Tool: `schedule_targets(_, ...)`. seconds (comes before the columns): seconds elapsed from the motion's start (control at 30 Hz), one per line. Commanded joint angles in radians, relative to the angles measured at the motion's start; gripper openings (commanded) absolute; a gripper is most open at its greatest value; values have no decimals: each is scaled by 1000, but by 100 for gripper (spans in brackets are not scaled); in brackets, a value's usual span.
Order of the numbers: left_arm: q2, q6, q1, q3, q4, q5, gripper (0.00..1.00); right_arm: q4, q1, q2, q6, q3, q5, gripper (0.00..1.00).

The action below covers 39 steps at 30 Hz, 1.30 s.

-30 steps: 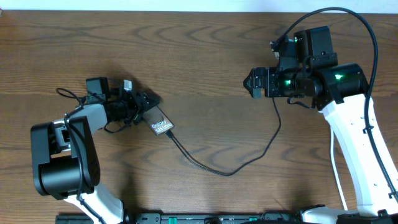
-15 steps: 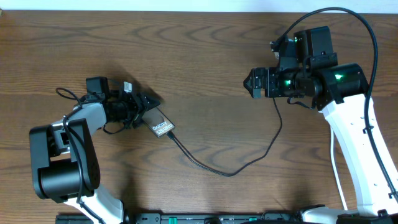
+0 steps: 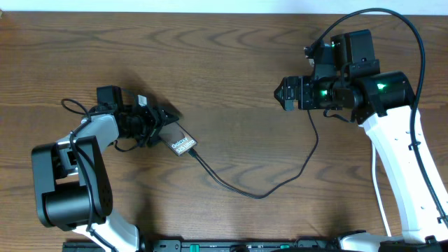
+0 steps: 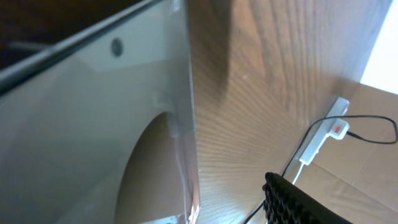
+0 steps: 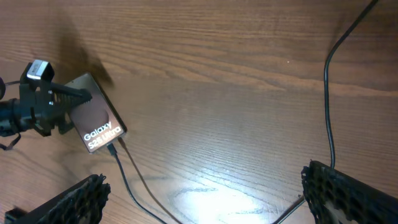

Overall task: Plug charger to phone and switch on socket
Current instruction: 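Set the phone flat on the table and open the left gripper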

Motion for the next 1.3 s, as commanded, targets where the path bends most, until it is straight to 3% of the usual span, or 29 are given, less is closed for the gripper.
schedule_targets(0.0,72,-15,2,-64,-60,-309,68,0,6,-7,-14,11,5,99)
schedule_targets(0.8,72,-68,2,-64,-162,-504,68,0,6,-7,-14,11,5,99)
schedule_targets(1.27,72,-68,2,-64,-188,-517,68,0,6,-7,-15,11,5,99)
